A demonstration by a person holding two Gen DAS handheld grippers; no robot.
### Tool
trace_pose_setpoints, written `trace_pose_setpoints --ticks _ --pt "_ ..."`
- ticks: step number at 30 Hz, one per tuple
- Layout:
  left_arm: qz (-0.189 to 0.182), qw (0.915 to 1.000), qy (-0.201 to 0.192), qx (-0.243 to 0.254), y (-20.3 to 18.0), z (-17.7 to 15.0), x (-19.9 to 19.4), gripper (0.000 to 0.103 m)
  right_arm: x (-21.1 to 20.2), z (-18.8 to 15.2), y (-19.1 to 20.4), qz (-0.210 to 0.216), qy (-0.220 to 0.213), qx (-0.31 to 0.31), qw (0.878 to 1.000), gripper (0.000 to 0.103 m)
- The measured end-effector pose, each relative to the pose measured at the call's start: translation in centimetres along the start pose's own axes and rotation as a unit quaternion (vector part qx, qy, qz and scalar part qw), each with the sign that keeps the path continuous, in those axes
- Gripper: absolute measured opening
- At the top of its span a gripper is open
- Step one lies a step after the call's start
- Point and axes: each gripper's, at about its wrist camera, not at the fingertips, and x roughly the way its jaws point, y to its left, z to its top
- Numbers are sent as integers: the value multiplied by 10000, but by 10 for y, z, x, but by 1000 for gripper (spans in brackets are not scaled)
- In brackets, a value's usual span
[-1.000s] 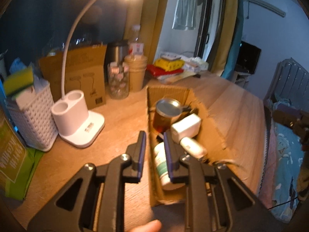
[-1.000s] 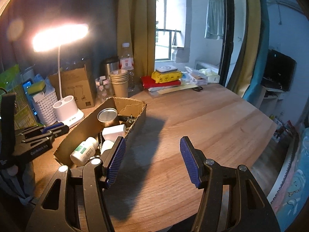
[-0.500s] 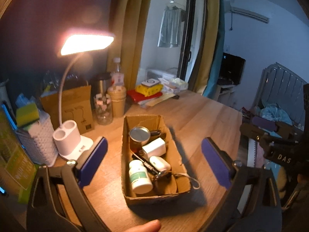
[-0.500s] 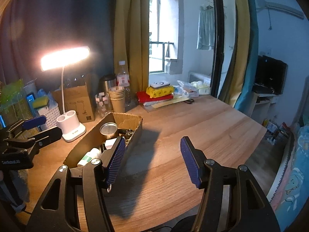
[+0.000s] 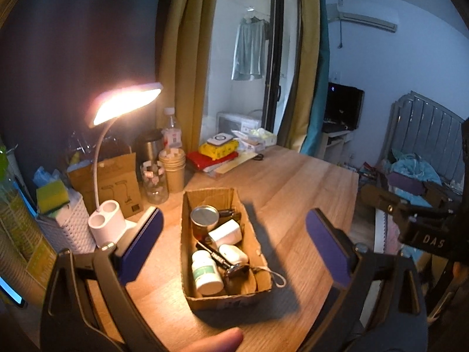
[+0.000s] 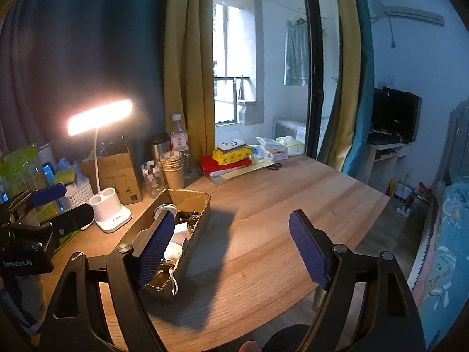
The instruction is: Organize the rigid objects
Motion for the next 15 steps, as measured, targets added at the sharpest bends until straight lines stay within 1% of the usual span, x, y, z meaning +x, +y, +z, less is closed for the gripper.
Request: trace_pose_setpoints --ticks 5,8,15 --pt "-88 9999 -81 6 -2 2 -9 99 -10 3 1 -115 -67 -6 9999 84" --pt "-68 9998 -151 56 -2 4 -14 99 -14 3 3 -170 -111 -5 9998 84" --pt "-148 9998 -125 92 2 5 -11 99 -22 2 9 -298 -332 -19 9990 84"
